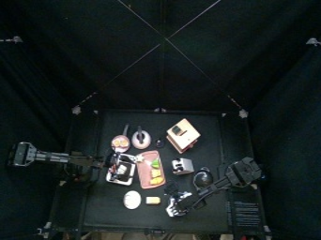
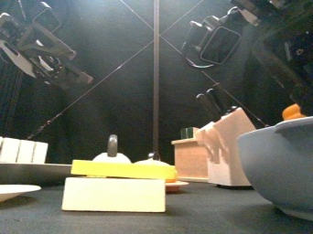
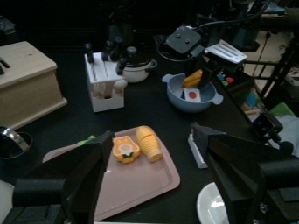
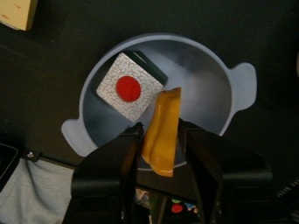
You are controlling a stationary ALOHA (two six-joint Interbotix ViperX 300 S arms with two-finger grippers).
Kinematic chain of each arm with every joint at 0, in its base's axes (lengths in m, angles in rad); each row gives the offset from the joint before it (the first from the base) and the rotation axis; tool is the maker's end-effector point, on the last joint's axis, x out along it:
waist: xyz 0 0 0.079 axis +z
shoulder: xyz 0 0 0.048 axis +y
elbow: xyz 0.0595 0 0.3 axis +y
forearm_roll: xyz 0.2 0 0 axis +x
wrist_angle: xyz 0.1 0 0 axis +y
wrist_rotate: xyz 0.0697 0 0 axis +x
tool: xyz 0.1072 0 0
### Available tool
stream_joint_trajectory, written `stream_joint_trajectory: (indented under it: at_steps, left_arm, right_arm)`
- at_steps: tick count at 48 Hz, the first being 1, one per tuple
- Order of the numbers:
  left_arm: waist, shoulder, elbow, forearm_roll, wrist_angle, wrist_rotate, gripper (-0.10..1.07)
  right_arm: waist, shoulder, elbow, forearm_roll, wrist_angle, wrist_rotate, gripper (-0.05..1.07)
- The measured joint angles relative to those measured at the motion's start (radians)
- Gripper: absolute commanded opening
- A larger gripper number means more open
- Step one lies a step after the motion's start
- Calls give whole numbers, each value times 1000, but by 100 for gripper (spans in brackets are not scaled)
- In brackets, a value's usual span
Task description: Hand over squash half
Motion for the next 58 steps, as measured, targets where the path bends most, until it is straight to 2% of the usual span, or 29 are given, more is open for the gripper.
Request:
stream_joint_trajectory:
  at_steps: [10,21,33,43,50,58]
  left_arm:
    - [-3,0,2,2,0,2,103]
    - [-3,-2,6,2,0,2,103]
    - [-3,-77,57,2,9,0,103]
    - [-3,-135,89,0,31,0,103]
    - [-3,-137,94,-3,41,2,103]
    - [-3,-138,94,-6,44,0,103]
  right_arm:
    - [-12,-26,-5,-49,-11,-103,70]
    - [-104,-26,-38,-129,-81,-236,70]
    - [-227,-5,-58,-267,-345,-354,71]
    - [-324,31,-29,-285,-566,-393,72]
    - [-379,69,-20,-285,-647,-390,75]
    - [-416,103,-23,-288,-664,-393,87]
